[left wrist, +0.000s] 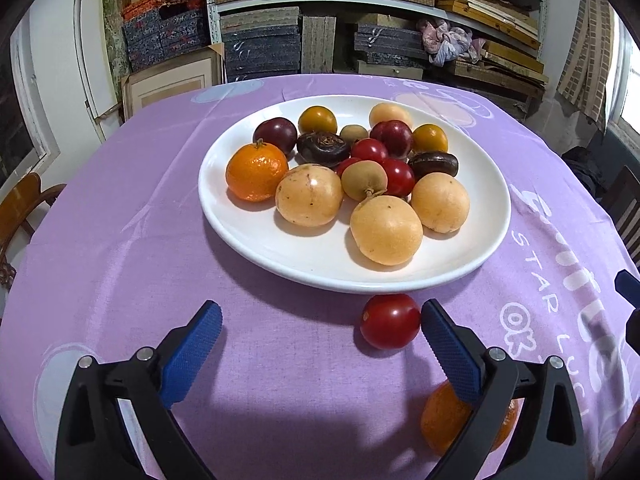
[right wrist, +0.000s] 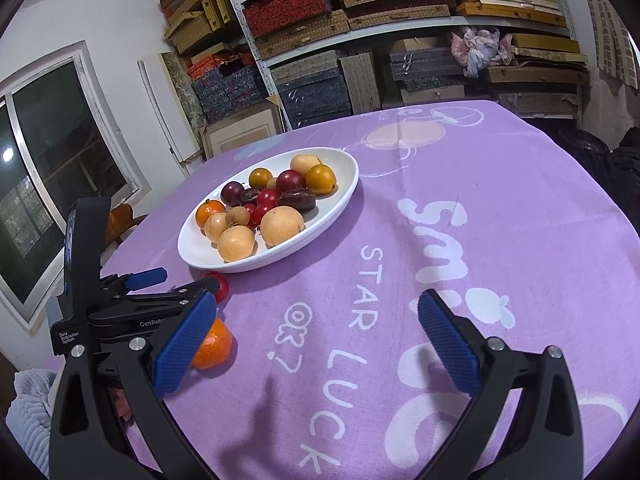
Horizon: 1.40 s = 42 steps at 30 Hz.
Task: Organize fruits
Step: 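Withdraw both open grippers from the plate toward the last fruits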
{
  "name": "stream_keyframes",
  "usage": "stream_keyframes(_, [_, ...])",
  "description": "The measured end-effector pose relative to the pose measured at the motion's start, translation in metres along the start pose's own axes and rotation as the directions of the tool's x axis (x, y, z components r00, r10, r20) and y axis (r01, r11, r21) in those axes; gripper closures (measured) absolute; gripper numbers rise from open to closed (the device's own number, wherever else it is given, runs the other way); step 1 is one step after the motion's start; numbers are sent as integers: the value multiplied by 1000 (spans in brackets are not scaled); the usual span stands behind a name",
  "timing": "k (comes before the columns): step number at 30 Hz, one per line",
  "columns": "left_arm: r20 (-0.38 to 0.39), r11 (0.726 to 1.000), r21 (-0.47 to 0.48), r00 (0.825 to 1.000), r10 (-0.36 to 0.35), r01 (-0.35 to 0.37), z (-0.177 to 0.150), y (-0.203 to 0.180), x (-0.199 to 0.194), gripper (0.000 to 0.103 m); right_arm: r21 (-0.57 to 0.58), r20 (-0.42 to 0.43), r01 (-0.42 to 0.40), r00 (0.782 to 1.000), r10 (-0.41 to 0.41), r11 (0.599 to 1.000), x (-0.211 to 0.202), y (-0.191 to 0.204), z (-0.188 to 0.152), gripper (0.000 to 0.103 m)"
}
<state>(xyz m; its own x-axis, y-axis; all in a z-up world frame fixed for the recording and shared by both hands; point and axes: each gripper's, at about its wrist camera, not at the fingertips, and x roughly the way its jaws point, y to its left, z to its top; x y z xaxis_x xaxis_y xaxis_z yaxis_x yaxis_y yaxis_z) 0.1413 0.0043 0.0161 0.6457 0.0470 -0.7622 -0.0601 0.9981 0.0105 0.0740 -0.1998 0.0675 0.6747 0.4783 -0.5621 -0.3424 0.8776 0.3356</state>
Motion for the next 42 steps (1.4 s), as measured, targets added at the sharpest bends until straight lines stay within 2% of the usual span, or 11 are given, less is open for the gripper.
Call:
stream_keyframes(4, [-28,999,30,999,30,-30,5,-6,11,3,0,-1,-1,1000,1,1000,0,0,0,4])
stream_keyframes(7, [-50,999,-5,998,48,-49,3,5,12,3,5,1,-1,1000,1,1000,0,0,0,4])
stream_keyframes(10, [-62,998,-62,998,21,-25,-4,25,5,3,13,-1,-7,1000,7,1000,1,0,0,4])
stream_keyframes(19, [-23,996,-74,998,56,-57,-20,59,-14,4,-5,-15,-12,1000,12,1000,4,5,-2,4])
stream_keyframes(23, [-13,999,-36,1000,13,-14,-15,43,-14,4,7,-22,-7,1000,7,1000,6,1,-3,4])
stream_keyframes(26, [20,997,24,997,72,-72,-11,27,-13,4,15,-21,-7,1000,7,1000,6,-1,-2,4])
stream_keyframes(28, [20,998,10,998,67,-67,-8,28,-10,4,16,-25,-7,1000,7,1000,7,-2,-3,4])
stream_keyframes(32, [16,998,-36,998,53,-52,-6,36,-9,9,14,-26,-10,1000,10,1000,6,-1,-3,4])
stream_keyframes(36, [24,999,-15,998,52,-52,-8,33,-11,10,7,-31,-10,999,10,1000,7,0,-4,4])
stream_keyframes(39, [30,999,2,999,40,-40,-8,29,-11,15,5,-32,-10,999,10,1000,8,0,-4,4])
stream_keyframes(42, [22,1000,6,1000,1,-1,-8,28,-8,36,-1,-33,-26,999,26,1000,7,3,-4,4])
